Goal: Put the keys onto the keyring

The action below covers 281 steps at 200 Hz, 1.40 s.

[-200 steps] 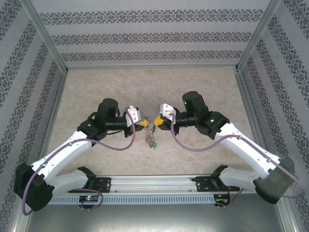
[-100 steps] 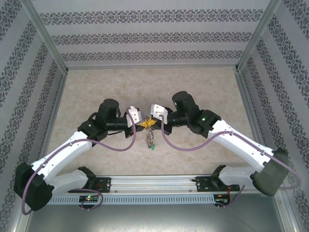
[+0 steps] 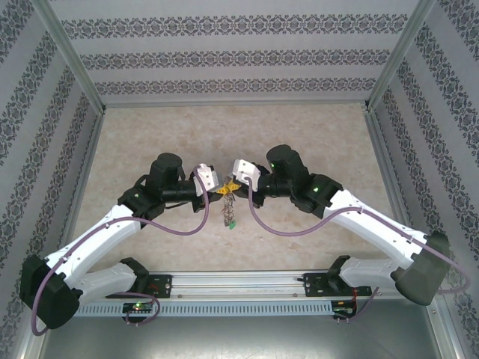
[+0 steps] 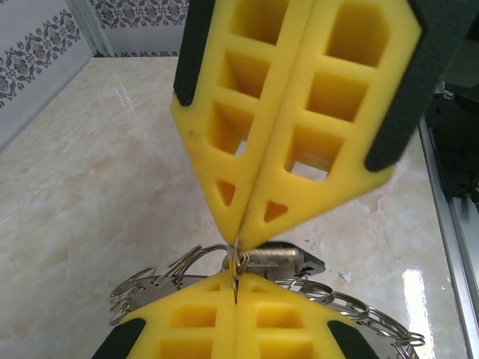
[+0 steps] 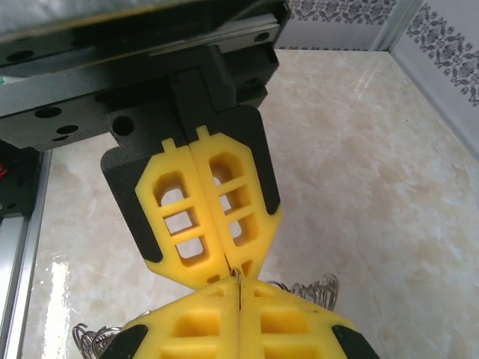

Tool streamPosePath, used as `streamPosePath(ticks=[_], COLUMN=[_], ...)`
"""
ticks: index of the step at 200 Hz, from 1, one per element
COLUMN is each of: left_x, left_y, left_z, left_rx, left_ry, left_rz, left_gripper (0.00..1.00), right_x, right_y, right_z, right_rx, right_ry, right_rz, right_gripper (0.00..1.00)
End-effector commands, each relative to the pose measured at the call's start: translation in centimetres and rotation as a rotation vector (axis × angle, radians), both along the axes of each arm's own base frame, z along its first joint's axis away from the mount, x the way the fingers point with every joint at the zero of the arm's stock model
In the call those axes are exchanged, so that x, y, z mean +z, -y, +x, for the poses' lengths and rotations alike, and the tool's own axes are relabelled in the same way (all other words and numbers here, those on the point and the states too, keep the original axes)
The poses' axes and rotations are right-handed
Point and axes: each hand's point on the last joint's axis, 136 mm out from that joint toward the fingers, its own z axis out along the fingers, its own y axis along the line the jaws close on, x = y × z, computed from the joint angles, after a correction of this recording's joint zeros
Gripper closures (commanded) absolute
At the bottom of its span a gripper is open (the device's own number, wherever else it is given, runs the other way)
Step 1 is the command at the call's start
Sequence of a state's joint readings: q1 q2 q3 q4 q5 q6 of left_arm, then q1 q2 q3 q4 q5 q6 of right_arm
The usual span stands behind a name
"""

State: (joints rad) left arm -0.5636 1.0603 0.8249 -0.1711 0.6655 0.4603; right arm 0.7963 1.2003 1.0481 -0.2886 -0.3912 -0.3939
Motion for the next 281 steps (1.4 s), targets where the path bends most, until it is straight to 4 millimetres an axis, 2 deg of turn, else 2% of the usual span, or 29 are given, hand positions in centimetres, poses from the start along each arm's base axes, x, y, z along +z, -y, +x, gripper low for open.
streamPosePath(ticks=[1,48,75,104,138,164,193,203,232,250,281], left_x=[1.8,2.0,2.4,3.2,4.0,4.2,4.4,4.1,2.7,1.9,0.8], left_y=[0.7,0.6,0.4,0.5,0.4,0.5,0.7,0.8,0.6,0.4,-0.1], left_z=[-1.0,-1.0,-0.9,-0.8,-0.8,-0.8,-0.8,-0.7,-0.1,0.1,0.8], left_rx=[-0.056,-0.048,-0.03,-0.023,-0.012,-0.015,-0.014,-0.016,0.018,0.042,0.098], left_ry=[0.058,0.069,0.095,0.124,0.159,0.162,0.163,0.152,0.124,0.102,0.078], left_rz=[-0.046,-0.056,-0.077,-0.12,-0.151,-0.159,-0.18,-0.172,-0.14,-0.12,-0.109], left_gripper=[1.0,1.0,1.0,1.0,1.0,1.0,1.0,1.0,1.0,1.0,0.99], right_x=[1.7,1.3,0.3,-1.0,-1.4,-0.8,-0.3,-0.1,0.4,-1.1,-4.5], right_y=[0.7,1.3,1.9,2.2,2.5,2.9,2.6,2.3,2.4,3.1,6.3], right_z=[1.7,2.1,2.6,2.6,3.2,3.8,3.0,2.4,2.8,3.5,5.6], right_rx=[-0.112,-0.155,-0.199,-0.201,-0.233,-0.259,-0.196,-0.15,-0.184,-0.233,-0.4], right_ry=[0.064,0.059,0.045,-0.018,-0.116,-0.178,-0.287,-0.303,-0.274,-0.274,-0.32], right_rz=[0.054,0.039,0.003,-0.034,-0.033,-0.011,0.027,0.044,0.067,0.015,-0.043], right_gripper=[1.0,1.0,1.0,1.0,1.0,1.0,1.0,1.0,1.0,1.0,1.0])
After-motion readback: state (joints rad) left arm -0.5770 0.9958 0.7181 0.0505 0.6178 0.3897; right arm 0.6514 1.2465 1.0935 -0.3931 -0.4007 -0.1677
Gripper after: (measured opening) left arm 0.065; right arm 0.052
